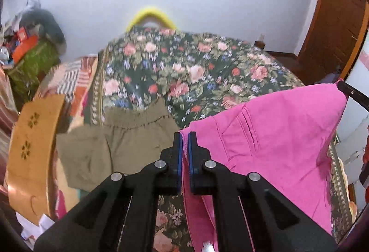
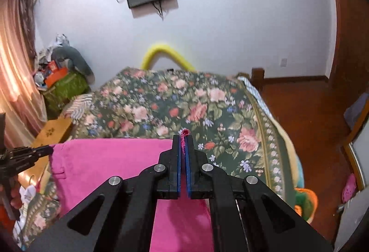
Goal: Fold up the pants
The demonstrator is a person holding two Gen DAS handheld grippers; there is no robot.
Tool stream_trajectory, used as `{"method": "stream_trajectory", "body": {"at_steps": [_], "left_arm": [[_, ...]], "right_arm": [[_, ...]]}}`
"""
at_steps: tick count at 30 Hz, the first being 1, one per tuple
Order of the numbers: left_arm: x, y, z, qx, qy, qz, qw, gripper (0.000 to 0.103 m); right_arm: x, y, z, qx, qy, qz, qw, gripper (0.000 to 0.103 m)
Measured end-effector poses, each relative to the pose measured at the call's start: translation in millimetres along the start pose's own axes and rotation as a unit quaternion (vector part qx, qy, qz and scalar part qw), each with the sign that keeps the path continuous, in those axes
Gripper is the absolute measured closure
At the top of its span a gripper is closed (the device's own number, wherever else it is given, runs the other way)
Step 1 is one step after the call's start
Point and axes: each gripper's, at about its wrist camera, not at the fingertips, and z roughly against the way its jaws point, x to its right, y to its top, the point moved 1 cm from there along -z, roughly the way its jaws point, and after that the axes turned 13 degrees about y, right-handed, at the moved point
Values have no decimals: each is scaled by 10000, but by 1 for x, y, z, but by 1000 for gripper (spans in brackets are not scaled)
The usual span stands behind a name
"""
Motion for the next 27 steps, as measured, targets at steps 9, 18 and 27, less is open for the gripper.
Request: {"method": "stream_trajectory", "body": {"at_steps": [9, 18, 27], "left_arm": [[7, -51, 63, 283, 182, -571, 9978, 99], [18, -141, 105, 161, 85, -953, 9953, 99], [17, -213, 99, -665, -250, -1009, 9924, 99]], "right_arm": [[-23, -46, 68, -119, 182, 48, 9998, 101], [-44, -127, 109, -505, 256, -76, 9984, 100], [-48, -214, 125, -1000, 146, -436, 9939, 100]]}}
